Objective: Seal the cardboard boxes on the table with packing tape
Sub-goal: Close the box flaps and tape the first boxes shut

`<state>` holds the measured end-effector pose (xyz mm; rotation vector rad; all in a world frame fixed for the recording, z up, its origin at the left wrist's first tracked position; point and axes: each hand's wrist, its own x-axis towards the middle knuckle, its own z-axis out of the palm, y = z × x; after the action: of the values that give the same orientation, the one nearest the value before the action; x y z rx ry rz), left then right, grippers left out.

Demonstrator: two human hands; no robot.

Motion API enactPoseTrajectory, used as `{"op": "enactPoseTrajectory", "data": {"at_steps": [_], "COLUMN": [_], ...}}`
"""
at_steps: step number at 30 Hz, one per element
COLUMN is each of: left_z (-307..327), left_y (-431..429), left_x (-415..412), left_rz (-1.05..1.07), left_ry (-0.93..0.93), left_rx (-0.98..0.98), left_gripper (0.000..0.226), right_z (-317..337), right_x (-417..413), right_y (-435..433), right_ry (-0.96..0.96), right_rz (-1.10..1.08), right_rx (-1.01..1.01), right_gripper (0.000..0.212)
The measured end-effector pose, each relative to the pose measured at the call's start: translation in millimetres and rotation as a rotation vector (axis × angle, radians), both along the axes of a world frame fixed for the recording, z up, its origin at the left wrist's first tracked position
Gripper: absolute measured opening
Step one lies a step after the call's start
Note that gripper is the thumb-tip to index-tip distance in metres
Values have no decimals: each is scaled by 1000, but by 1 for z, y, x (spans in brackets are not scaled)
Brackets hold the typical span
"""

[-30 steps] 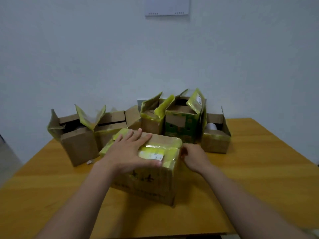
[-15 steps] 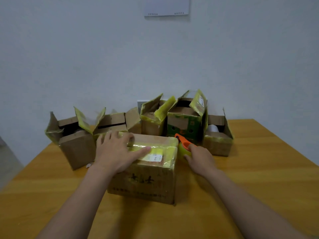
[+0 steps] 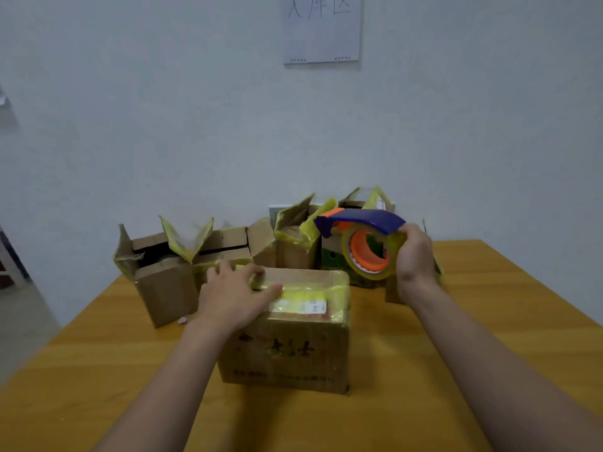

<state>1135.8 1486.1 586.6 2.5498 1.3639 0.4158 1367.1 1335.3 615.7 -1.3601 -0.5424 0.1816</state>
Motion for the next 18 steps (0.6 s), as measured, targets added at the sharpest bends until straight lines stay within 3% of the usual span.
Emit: {"op": "enactPoseTrajectory", "data": {"at_steps": [3, 5, 8, 11, 14, 18], "left_z": [0, -2, -5, 3, 29, 45], "left_y": [-1, -1, 2, 7, 6, 10], "left_x": [1, 3, 5, 4, 3, 3], "left_rz": [-11, -23, -16, -28, -51, -117], "left_ry": [-108, -200, -299, -510, -846, -1045], "left_rx": [-33, -69, -64, -36, -480, -1021], "left_gripper": [54, 46, 32, 22, 28, 35], "right_z": [17, 25, 34, 34, 30, 26], "right_x": [-5, -5, -9, -11, -14, -20], "right_y": [6, 13, 20, 27, 32, 39], "right_ry": [167, 185, 114, 89, 78, 80], "right_rz": [107, 214, 278, 348, 424, 495], "right_rx": [145, 119, 17, -27, -46, 17], "right_gripper": [41, 54, 30, 29, 25, 34]}}
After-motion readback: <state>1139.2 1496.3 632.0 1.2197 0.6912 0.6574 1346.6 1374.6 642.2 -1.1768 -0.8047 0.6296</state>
